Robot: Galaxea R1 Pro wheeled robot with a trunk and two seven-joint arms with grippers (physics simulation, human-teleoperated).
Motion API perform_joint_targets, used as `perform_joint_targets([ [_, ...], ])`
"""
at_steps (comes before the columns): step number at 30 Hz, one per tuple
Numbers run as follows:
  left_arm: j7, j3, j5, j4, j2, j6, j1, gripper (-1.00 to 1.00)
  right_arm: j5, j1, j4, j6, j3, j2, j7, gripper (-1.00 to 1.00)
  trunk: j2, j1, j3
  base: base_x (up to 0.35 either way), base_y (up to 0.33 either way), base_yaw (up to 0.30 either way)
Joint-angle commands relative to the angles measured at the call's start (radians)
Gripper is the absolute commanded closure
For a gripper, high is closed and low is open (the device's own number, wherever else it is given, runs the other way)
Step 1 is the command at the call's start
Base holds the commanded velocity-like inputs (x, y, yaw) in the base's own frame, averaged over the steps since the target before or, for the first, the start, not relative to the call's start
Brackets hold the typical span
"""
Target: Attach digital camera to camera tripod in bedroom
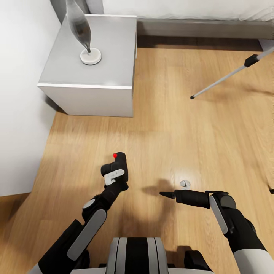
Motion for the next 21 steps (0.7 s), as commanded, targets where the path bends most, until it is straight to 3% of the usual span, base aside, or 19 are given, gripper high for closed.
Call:
perform_joint_targets([
  [1, 0.004, -0.001, 0.028, -0.002, 0.005, 0.002, -0.001, 1.0, 0.0, 0.0, 0.0, 0.004, -0.001, 0.0, 0.003, -1.0, 0.0, -0.001, 0.003, 0.0, 0.0, 0.0],
  [3, 0.002, 0.002, 0.077, -0.002, 0.017, 0.002, -0.001, 1.0, -0.001, 0.0, 0.0, 0.004, -0.001, -0.001, 0.004, -1.0, 0.001, -0.001, 0.011, 0.0, 0.0, 0.0],
  [4, -0.002, 0.01, 0.131, -0.002, 0.034, 0.002, -0.001, 1.0, -0.002, 0.0, 0.0, 0.004, -0.002, -0.001, 0.004, -1.0, 0.001, -0.002, 0.015, 0.0, 0.0, 0.0],
  [9, -0.048, 0.06, 0.286, -0.003, 0.094, 0.003, -0.001, 1.0, -0.003, 0.0, 0.0, 0.004, -0.003, -0.002, 0.005, -1.0, 0.002, -0.004, 0.034, 0.0, 0.0, 0.0],
  [10, -0.091, 0.084, 0.354, -0.002, 0.12, 0.005, -0.001, 1.0, -0.004, 0.0, 0.0, 0.004, -0.003, -0.002, 0.005, -1.0, 0.002, -0.005, 0.038, 0.0, 0.0, 0.0],
  [14, -0.203, 0.112, 0.495, 0.004, 0.181, 0.01, -0.001, 1.0, -0.004, 0.0, 0.0, 0.004, -0.003, -0.002, 0.005, -1.0, 0.003, -0.006, 0.054, 0.0, 0.0, 0.0],
  [15, -0.261, 0.119, 0.563, 0.007, 0.216, 0.011, -0.001, 1.0, -0.004, 0.0, 0.0, 0.004, -0.003, -0.003, 0.006, -1.0, 0.003, -0.007, 0.058, 0.0, 0.0, 0.0],
  [21, -0.397, 0.127, 0.738, 0.017, 0.314, 0.006, -0.001, 1.0, -0.004, 0.0, 0.0, 0.004, -0.003, -0.003, 0.005, -1.0, 0.005, -0.01, 0.081, 0.0, 0.0, 0.0],
])
